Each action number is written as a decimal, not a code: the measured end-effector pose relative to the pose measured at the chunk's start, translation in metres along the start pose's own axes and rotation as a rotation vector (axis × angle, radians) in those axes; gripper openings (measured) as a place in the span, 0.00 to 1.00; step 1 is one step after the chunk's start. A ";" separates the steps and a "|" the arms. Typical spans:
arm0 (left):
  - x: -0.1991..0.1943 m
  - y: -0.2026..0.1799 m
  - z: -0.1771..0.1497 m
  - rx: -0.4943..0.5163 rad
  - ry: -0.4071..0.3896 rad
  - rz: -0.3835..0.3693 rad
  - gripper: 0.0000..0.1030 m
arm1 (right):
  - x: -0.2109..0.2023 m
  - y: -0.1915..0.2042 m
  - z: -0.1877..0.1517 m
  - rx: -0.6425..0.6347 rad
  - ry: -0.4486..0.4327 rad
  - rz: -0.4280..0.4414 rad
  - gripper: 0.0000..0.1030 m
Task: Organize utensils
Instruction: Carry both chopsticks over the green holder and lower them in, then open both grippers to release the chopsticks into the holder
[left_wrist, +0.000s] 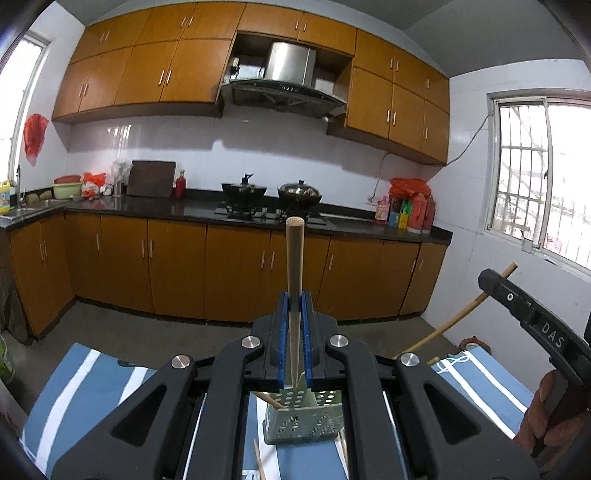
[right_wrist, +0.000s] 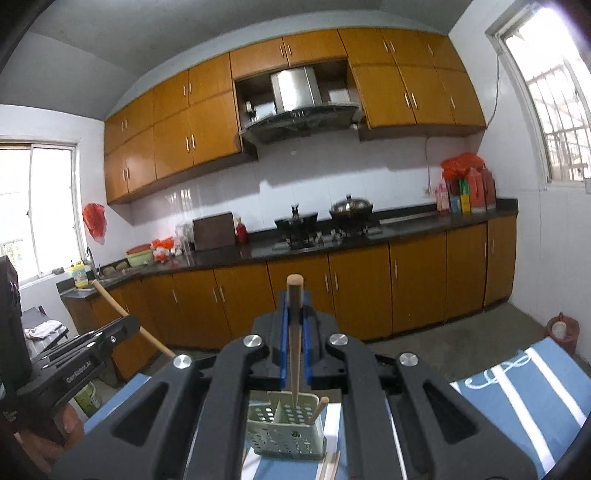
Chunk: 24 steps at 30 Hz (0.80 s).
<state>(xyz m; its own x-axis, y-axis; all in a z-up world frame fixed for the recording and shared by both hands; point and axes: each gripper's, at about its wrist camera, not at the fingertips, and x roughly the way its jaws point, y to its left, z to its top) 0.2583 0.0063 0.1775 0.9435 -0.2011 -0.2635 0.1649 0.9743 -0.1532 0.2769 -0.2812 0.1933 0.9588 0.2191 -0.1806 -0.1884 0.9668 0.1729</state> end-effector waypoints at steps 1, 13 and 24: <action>0.005 0.002 -0.003 -0.004 0.013 0.003 0.07 | 0.008 -0.001 -0.004 0.002 0.018 0.000 0.07; 0.030 0.006 -0.034 -0.018 0.127 -0.032 0.07 | 0.040 0.001 -0.038 0.003 0.114 0.011 0.09; 0.005 0.005 -0.021 -0.018 0.074 -0.026 0.33 | -0.003 0.004 -0.027 0.002 0.034 0.011 0.17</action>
<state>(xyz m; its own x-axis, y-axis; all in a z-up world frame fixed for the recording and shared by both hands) 0.2578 0.0083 0.1558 0.9149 -0.2340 -0.3289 0.1833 0.9668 -0.1781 0.2675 -0.2741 0.1682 0.9488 0.2344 -0.2116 -0.1988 0.9640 0.1767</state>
